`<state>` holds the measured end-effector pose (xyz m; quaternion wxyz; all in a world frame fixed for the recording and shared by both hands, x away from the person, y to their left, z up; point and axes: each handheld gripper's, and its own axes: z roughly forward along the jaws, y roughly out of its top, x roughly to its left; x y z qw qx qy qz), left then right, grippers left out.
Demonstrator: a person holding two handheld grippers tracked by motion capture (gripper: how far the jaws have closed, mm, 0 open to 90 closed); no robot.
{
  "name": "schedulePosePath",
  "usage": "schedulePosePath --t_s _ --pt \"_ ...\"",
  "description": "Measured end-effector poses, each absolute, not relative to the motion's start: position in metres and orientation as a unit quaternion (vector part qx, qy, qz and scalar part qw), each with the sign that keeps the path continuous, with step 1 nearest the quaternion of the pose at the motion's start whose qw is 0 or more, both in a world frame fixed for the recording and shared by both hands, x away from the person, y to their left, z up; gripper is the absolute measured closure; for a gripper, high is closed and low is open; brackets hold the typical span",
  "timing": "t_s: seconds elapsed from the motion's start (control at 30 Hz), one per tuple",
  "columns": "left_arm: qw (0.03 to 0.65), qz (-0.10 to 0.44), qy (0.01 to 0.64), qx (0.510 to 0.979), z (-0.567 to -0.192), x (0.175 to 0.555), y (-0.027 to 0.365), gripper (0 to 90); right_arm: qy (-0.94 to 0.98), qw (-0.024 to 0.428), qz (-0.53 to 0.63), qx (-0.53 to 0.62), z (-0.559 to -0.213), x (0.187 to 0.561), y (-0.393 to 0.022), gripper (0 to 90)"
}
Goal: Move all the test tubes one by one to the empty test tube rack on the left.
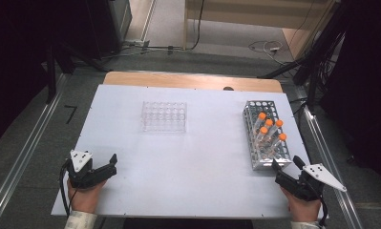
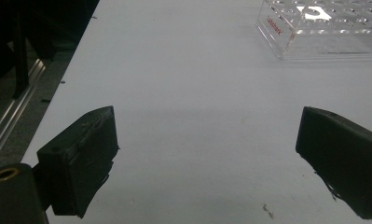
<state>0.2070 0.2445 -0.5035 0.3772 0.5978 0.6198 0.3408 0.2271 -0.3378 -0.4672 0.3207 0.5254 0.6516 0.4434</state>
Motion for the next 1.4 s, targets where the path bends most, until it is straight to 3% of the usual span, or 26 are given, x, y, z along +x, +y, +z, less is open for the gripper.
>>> schedulePosePath --t_s 0.77,1.4 --pt "0.375 0.343 0.622 0.595 -0.503 0.206 0.245 5.7 0.652 0.325 0.434 0.53 -0.463 0.256 -0.334 22.4" --pt "0.374 0.343 0.622 0.596 -0.504 0.206 0.245 5.8 0.661 0.336 0.425 0.519 -0.463 0.283 -0.327 54.4"
